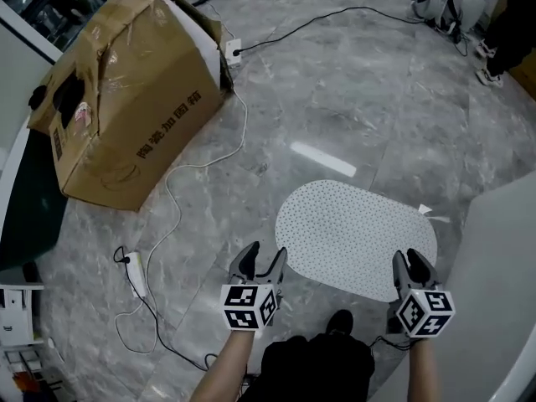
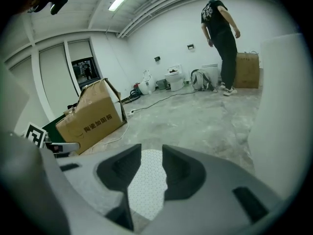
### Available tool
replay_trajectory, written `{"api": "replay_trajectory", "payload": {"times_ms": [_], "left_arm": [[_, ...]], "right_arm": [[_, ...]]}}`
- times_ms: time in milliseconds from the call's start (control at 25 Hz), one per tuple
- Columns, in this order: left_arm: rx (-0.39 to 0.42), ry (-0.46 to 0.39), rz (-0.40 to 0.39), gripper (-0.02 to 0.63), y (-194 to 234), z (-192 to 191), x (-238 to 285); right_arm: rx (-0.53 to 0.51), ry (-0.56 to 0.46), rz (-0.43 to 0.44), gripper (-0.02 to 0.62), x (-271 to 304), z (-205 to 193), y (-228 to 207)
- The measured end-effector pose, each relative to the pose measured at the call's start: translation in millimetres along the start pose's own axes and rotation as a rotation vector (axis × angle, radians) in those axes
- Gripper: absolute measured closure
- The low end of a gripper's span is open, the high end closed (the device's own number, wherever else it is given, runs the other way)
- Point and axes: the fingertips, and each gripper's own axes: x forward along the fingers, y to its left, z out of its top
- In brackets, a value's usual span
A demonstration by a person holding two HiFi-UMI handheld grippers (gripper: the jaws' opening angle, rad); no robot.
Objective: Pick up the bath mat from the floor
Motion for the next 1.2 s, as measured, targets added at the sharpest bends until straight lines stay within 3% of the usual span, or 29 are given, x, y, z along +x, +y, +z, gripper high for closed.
{"api": "replay_trajectory", "payload": {"times_ms": [320, 600, 880, 1200], "left_arm": [[0.005, -0.017, 0.03, 0.342, 48.6, -105.5, 103.7], [0.0, 0.019, 0.064, 0.328, 88.8, -174.2, 165.2], [0.024, 0.076, 0.097, 0.316, 111.0, -198.8, 205.7], [-0.02, 0.173, 0.112, 0.302, 117.6, -215.8, 238.4]], "right_arm": [[-0.059, -0.053, 0.064, 0.46, 113.2, -80.5, -26.6], [-0.048, -0.046, 0.074, 0.46, 169.6, -143.5, -43.3], [-0.021, -0.024, 0.07, 0.46, 177.8, -169.9, -47.2], [0.009, -0.018, 0.051, 0.46, 167.7, -180.1, -55.6]]}}
